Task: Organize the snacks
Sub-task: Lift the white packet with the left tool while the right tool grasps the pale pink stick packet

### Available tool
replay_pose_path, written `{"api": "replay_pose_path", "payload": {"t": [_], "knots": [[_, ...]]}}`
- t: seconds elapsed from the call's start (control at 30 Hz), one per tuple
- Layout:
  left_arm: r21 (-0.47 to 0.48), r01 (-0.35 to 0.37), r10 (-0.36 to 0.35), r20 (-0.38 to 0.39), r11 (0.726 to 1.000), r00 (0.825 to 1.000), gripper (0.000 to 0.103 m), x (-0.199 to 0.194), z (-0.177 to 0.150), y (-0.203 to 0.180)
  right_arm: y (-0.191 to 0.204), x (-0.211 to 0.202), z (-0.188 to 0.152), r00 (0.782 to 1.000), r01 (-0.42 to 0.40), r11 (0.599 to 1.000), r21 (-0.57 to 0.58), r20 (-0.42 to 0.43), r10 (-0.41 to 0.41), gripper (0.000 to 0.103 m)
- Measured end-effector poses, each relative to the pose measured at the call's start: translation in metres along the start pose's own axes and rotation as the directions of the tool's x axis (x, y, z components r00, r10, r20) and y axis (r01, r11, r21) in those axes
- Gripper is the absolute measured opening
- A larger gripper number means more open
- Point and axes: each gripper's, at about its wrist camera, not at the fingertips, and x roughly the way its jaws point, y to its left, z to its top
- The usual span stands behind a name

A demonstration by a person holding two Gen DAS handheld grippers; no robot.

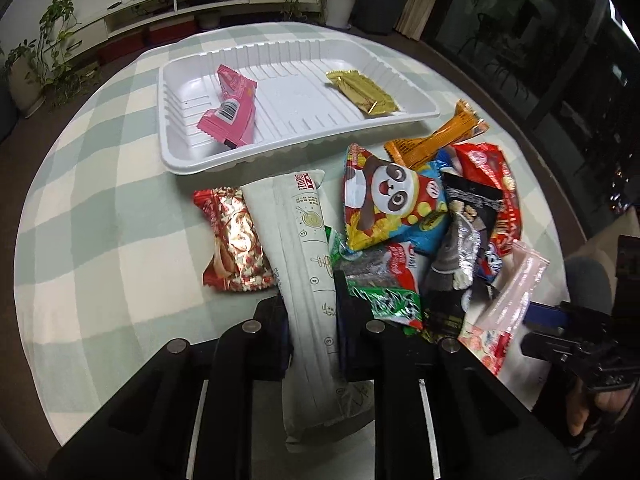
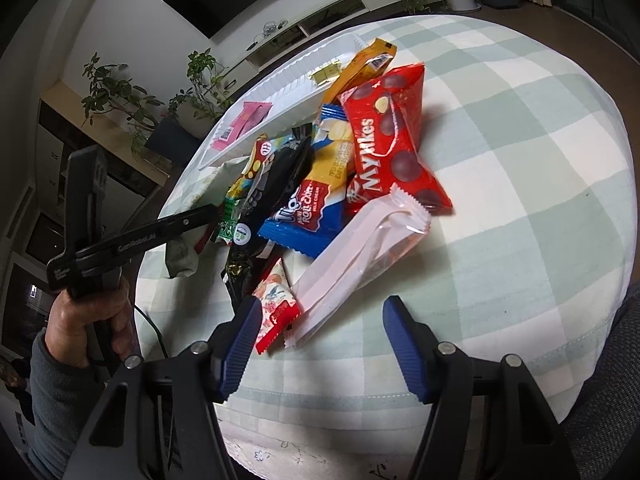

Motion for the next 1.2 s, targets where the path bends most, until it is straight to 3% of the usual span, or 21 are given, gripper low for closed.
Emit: {"api": "replay_pose_path", "payload": {"t": [0.3, 0.37, 0.5, 0.63, 1.2], "knots": [[-0.062, 0.087, -0.083, 0.058, 0.994, 0.995, 0.016, -0.031, -0.054, -0.009, 0.014, 0.020, 0.014, 0.999, 0.037, 0.999, -0.013, -0.024, -0.038, 0.066], [-0.072, 0.104, -0.099, 0.064, 0.992, 0.993, 0.016, -0.034, -0.065, -0.012, 0.014, 0.024, 0.017, 0.999, 0.037, 0.999, -0.013, -0.028, -0.037, 0.062], [-0.103, 0.133, -0.126, 0.071, 0.986, 0.989, 0.016, -0.033, -0.079, -0.014, 0.015, 0.029, 0.016, 0.998, 0.027, 0.999, -0.021, -0.048, -0.028, 0.032], [-0.109, 0.149, -0.142, 0.066, 0.983, 0.988, 0.016, -0.029, -0.085, -0.014, 0.005, 0.028, 0.014, 0.999, -0.004, 1.000, 0.022, -0.050, 0.005, 0.019], [-0.164, 0.198, -0.181, 0.111, 0.966, 0.977, 0.015, -0.038, -0.089, -0.001, -0.006, -0.006, 0.007, 1.000, -0.021, 0.999, 0.029, 0.011, 0.021, 0.013]]}}
